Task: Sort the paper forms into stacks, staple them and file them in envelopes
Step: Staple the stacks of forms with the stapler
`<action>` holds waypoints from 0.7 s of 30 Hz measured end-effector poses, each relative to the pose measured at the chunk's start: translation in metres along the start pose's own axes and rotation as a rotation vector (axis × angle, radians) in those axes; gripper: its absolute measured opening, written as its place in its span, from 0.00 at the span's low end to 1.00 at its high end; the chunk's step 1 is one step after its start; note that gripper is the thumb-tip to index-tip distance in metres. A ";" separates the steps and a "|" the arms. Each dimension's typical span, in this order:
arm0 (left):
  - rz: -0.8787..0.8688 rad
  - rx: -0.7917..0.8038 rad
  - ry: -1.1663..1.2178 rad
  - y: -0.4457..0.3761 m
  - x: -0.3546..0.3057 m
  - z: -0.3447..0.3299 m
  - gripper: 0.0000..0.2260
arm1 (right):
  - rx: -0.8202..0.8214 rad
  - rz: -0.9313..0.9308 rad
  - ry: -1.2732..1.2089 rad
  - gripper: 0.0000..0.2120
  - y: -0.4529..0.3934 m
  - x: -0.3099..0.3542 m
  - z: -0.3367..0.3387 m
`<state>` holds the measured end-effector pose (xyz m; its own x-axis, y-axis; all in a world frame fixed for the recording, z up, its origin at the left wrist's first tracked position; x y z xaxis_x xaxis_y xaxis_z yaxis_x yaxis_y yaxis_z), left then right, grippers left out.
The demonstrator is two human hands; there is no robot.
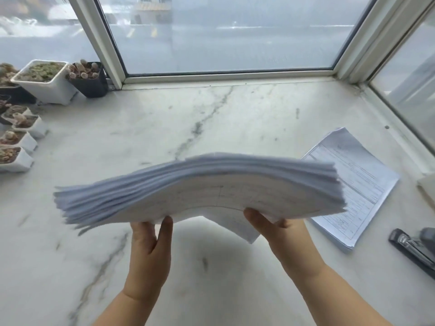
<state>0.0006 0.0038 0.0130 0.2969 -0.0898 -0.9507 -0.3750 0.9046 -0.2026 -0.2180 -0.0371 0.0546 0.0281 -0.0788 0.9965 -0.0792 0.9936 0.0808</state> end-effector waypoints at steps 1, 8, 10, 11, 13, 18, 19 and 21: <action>0.039 0.018 -0.017 0.002 0.004 -0.001 0.25 | -0.007 -0.025 0.019 0.17 0.001 -0.006 -0.001; 0.031 0.069 -0.175 -0.006 0.013 0.000 0.24 | 0.019 -0.073 0.134 0.19 -0.012 -0.013 0.000; 0.010 0.082 -0.166 -0.013 0.005 0.005 0.18 | 0.053 -0.042 0.216 0.17 -0.014 -0.005 0.001; 0.018 0.114 -0.156 -0.019 -0.001 0.007 0.13 | 0.059 -0.061 0.219 0.14 -0.015 -0.001 0.003; 0.119 0.217 -0.114 -0.031 -0.008 0.012 0.08 | 0.026 -0.161 0.115 0.10 -0.018 0.001 0.006; 0.789 0.313 0.273 -0.027 0.017 0.028 0.23 | -0.184 -0.642 -0.342 0.09 -0.006 -0.036 -0.007; 0.877 0.238 0.382 -0.017 0.022 0.027 0.22 | -0.249 -0.717 -0.406 0.09 0.001 -0.048 -0.012; 1.002 0.065 0.543 0.008 0.029 0.018 0.18 | -0.379 -0.839 -0.484 0.09 0.018 -0.070 -0.027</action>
<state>0.0220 0.0156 -0.0118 -0.5356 0.5301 -0.6573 -0.1787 0.6896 0.7018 -0.1942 -0.0116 -0.0147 -0.4797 -0.6976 0.5323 0.1021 0.5581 0.8235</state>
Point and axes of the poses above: each hand's wrist, its own y-axis away from the middle knuckle, its own z-axis out of the back of the hand, x = y × z, the point moved 2 cm from there along -y, towards the middle knuckle, and after that the axes turned 2 degrees about -z, right-handed, at the moved point
